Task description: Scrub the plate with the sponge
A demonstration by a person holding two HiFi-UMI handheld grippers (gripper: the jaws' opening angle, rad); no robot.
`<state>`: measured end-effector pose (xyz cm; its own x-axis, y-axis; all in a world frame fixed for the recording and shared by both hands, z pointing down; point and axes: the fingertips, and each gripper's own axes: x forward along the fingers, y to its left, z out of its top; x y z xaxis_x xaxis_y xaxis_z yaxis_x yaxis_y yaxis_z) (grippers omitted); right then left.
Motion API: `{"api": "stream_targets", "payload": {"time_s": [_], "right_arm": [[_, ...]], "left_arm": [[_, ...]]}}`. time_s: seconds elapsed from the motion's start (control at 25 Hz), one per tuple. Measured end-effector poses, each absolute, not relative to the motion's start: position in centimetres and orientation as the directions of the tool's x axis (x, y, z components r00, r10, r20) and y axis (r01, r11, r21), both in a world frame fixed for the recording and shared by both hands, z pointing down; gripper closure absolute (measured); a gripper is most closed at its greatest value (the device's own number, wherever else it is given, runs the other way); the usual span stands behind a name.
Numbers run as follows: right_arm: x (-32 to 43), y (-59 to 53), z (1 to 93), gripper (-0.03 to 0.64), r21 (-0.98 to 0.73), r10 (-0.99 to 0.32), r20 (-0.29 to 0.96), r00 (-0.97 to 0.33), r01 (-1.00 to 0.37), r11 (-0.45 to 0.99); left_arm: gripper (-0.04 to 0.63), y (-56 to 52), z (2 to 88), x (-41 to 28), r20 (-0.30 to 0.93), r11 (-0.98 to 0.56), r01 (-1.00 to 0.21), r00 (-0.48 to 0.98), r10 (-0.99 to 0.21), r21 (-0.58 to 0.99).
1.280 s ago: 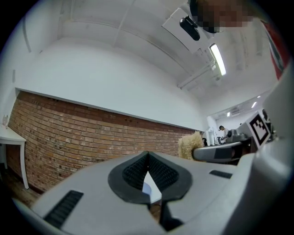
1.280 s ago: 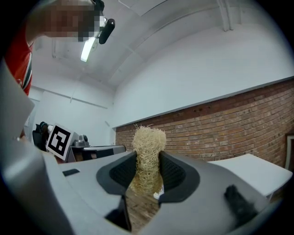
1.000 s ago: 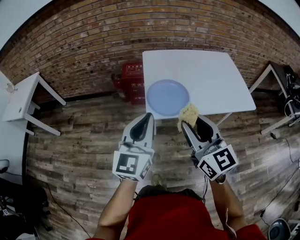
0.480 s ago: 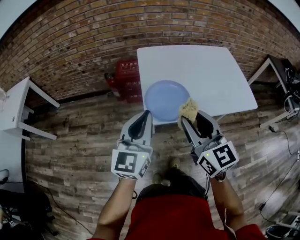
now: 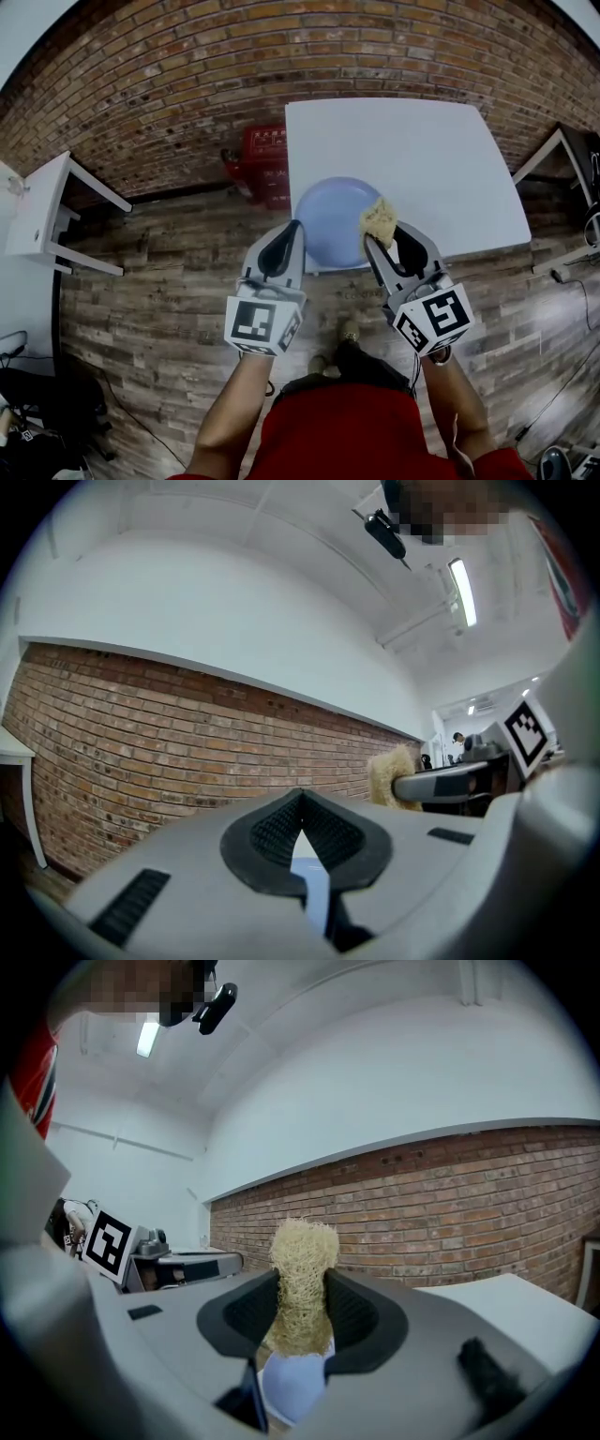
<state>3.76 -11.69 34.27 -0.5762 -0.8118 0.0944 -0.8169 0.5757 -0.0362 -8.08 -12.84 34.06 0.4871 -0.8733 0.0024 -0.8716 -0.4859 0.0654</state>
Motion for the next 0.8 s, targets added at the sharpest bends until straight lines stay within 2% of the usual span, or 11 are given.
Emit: {"api": "stream_targets", "payload": {"time_s": [0.8], "right_arm": [[4.0, -21.8, 37.8, 0.463, -0.069, -0.726, 0.266, -0.634, -0.764, 0.642]], "left_arm": [[0.581, -22.1, 37.7, -5.3, 0.091, -0.408, -0.912, 0.41, -0.908, 0.036]]}}
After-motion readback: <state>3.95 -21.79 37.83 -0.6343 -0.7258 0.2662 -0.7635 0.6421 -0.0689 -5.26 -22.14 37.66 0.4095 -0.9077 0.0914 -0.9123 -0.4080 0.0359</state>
